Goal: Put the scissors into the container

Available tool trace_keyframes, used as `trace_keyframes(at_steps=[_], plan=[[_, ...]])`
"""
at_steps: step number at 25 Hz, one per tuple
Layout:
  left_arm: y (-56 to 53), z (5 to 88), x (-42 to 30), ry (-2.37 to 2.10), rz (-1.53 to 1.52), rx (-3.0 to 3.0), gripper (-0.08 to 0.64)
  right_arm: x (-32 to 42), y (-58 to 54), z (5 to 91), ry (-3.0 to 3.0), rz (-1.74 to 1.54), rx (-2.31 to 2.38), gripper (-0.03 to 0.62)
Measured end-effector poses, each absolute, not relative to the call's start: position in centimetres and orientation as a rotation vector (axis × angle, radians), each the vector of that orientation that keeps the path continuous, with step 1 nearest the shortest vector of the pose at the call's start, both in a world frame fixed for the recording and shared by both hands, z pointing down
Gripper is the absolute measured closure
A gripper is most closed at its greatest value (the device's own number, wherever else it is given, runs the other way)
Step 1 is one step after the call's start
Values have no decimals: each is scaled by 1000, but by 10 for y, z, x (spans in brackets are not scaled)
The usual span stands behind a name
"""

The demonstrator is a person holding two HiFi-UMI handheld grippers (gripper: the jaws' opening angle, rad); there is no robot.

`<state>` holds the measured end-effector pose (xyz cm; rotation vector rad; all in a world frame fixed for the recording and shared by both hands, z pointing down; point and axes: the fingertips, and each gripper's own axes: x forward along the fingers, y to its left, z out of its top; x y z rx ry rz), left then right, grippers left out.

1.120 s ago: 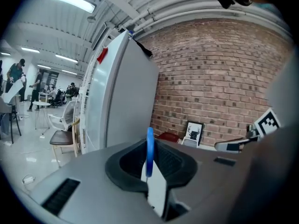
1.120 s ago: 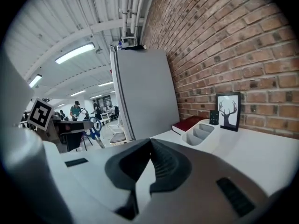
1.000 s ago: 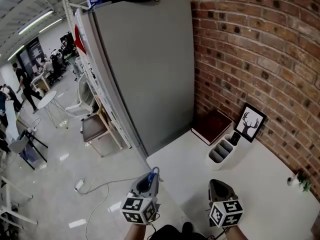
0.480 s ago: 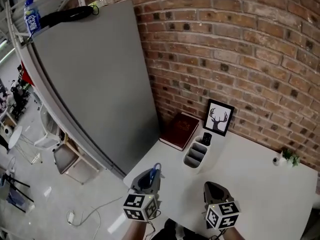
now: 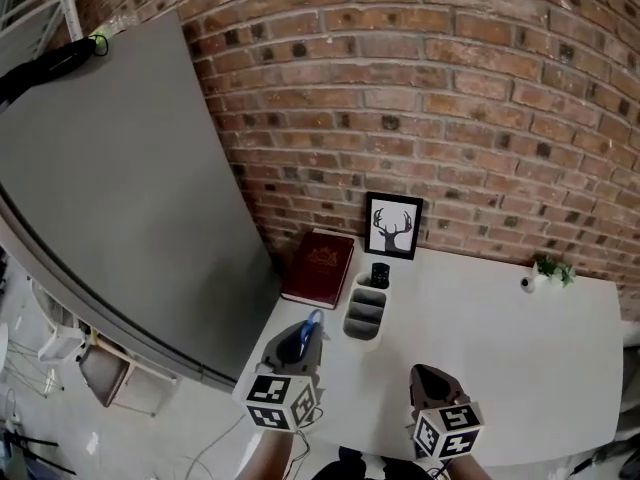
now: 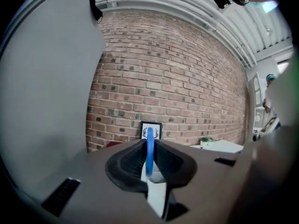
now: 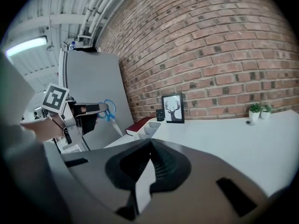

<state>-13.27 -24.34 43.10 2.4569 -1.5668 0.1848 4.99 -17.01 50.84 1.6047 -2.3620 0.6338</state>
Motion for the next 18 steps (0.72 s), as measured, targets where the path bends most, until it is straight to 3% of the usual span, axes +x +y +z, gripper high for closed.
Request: trace_keyframes(at_steps=[18], plan=[[-308, 437, -76, -1281, 222, 2640, 515, 83, -141, 515, -2131, 686, 1892, 592]])
